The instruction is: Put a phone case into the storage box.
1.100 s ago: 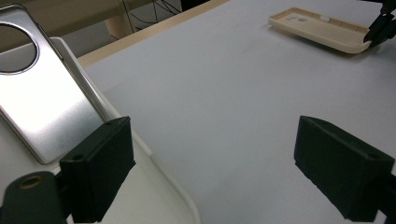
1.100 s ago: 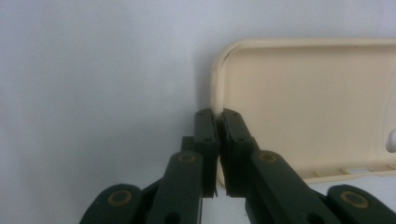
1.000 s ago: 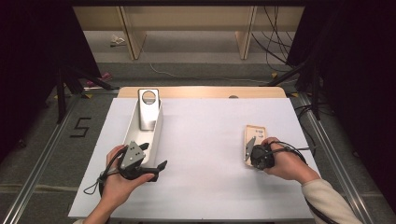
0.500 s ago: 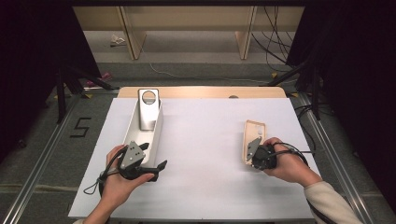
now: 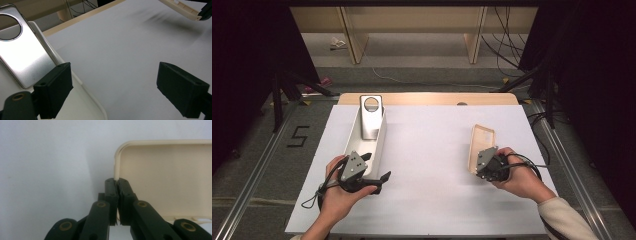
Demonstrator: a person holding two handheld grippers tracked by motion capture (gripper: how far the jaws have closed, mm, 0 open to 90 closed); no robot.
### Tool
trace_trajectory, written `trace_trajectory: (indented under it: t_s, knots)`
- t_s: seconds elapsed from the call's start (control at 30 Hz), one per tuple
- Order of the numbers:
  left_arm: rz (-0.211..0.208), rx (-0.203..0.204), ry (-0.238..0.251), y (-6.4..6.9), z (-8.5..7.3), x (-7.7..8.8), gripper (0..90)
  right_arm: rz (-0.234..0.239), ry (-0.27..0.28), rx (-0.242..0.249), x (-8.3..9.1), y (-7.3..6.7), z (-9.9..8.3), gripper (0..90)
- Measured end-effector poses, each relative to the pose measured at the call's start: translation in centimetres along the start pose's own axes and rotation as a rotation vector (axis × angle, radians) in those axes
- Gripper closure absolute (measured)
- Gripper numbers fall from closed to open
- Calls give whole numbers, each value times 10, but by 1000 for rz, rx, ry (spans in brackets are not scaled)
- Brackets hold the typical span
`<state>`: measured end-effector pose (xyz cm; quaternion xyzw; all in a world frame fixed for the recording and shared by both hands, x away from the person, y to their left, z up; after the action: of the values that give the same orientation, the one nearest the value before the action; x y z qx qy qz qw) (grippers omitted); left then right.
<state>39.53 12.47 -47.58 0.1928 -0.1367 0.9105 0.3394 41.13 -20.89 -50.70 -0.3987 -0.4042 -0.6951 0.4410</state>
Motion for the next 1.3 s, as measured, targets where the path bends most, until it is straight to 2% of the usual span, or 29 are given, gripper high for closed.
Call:
trace_trajectory:
  t_s: [0.43,0.67,0.8,0.83,0.93,1.07,1.3]
  knots:
    - [1,1,3,0,1,0,132,29,158,-32,1,-9,20,881]
    - [0,6,6,0,4,0,140,37,198,-30,1,-14,28,882]
    - [0,28,5,-1,8,0,147,40,221,-25,1,-18,34,882]
    - [-4,42,9,0,11,0,148,39,229,-22,1,-19,36,882]
    - [-11,50,11,1,17,-1,151,40,246,-16,2,-22,41,882]
    - [-20,40,-6,6,29,-5,155,42,259,-4,1,-26,46,882]
    - [-43,-4,-28,14,55,-19,158,48,272,12,1,-32,55,882]
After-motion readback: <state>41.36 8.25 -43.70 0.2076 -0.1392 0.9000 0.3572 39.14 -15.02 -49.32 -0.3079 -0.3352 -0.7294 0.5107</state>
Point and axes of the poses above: each handheld gripper's, and its own axes: x roughly backward along the jaws, z roughly out of its top, y roughly to its right, the point moved 9 cm from there along -x, roughly forward along the jaws, and after that the axes turned 3 degrees about -x, right-handed, at the moved point
